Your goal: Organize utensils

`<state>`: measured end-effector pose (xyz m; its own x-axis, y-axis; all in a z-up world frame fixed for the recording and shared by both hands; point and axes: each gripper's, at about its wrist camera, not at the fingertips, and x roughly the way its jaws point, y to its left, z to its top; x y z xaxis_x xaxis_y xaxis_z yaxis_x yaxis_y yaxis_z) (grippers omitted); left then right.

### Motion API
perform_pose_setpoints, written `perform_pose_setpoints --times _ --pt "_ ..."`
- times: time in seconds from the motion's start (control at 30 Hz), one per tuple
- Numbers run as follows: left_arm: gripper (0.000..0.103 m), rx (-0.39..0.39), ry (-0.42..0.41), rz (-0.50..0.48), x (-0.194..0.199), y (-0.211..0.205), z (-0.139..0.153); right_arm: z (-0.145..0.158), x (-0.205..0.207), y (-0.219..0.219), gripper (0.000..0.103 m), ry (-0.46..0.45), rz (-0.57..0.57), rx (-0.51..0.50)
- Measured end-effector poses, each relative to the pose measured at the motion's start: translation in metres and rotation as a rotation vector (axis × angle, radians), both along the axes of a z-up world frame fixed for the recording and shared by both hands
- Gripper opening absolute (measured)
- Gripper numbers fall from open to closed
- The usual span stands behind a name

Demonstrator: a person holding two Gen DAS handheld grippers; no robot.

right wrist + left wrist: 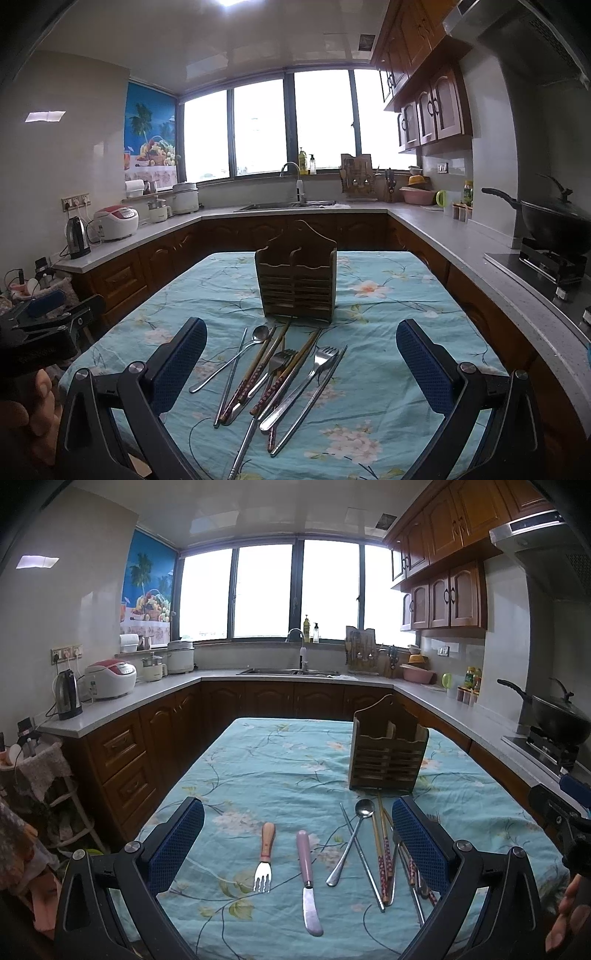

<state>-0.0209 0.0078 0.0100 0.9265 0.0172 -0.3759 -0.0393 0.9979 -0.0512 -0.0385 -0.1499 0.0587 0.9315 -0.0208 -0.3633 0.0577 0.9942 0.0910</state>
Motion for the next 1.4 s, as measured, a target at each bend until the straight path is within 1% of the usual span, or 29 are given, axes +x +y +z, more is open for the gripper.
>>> perform_pose_setpoints --times 0.23,0.5,0.57,1.03,1.17,1.23,1.3,1.4 --pt "0.102 -0.001 -0.003 0.001 -0.001 -0.002 -0.004 0.0 -0.001 0.002 0.103 -0.003 0.004 0.0" --pt "0.102 0.004 -0.004 -0.003 0.002 0.005 0.001 0.0 -0.001 0.002 0.103 -0.003 0.006 0.002" --pt "0.102 0.006 -0.003 -0.001 0.0 -0.005 -0.007 0.001 -0.002 0.003 0.103 -0.004 0.007 0.002" --pt "0.102 0.006 0.008 -0.002 0.004 -0.004 -0.007 0.0 -0.001 0.002 0.103 -0.001 0.008 0.005" --pt "0.102 -0.004 0.026 -0.007 0.01 0.0 -0.008 0.0 0.001 0.001 0.103 0.003 0.008 0.01" --pt "0.102 -0.024 0.047 -0.011 0.015 0.004 -0.009 -0.002 0.003 0.0 0.103 0.012 0.013 0.018" --pt "0.102 -0.039 0.06 -0.013 0.019 0.0 -0.014 -0.004 0.007 -0.002 0.103 0.025 0.013 0.022" --pt "0.102 -0.039 0.087 -0.017 0.028 0.001 -0.016 -0.008 0.013 -0.006 0.103 0.044 0.02 0.041"
